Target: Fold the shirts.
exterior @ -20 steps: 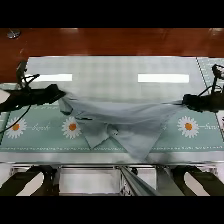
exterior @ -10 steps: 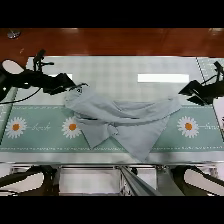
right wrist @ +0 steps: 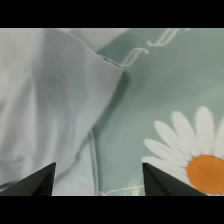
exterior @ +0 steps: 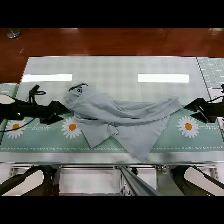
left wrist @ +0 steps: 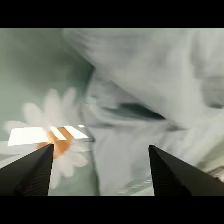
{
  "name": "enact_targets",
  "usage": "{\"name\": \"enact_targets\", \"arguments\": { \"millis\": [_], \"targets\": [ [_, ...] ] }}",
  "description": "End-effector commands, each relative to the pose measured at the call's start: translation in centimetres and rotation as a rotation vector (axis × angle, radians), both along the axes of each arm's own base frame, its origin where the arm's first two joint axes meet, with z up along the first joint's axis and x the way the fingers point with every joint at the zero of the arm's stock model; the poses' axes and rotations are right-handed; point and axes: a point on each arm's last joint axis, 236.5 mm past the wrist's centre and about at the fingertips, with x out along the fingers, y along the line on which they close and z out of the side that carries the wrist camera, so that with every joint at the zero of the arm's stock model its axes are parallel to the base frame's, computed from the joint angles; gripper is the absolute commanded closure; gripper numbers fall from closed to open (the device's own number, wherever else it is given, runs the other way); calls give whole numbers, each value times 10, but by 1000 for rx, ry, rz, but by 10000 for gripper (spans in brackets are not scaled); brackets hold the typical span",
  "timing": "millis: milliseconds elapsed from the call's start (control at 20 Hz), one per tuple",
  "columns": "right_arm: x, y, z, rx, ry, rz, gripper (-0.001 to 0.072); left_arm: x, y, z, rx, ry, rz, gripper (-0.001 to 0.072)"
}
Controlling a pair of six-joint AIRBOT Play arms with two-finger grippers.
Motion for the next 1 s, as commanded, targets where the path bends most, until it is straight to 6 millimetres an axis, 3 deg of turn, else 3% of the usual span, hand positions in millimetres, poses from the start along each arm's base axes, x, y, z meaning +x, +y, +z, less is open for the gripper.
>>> {"name": "enact_targets", "arguments": {
  "millis": [0,200,300,450,550,850,950],
  "targets": [
    [22,21,17,113,-134,-22,97,3,-24,-25,-42,-30,83,7],
    [8,32,7,77,-82,73,97,12,-53,-42,-35,-24,84,7],
    [7,34,6,76,-77,82,97,12,-72,-41,-80,-29,67,7],
    [10,30,6,63,-86,70,97,-3,-95,-38,-115,-39,-59,31],
    [10,27,4,47,-84,69,97,-8,-99,-29,-141,-78,-135,682],
    [2,-8,-18,-93,2,14,97,4,-93,-6,-193,-116,-156,689],
    [14,0,-22,-35,10,-9,97,4,-93,-7,-193,-115,-156,689]
  ]
}}
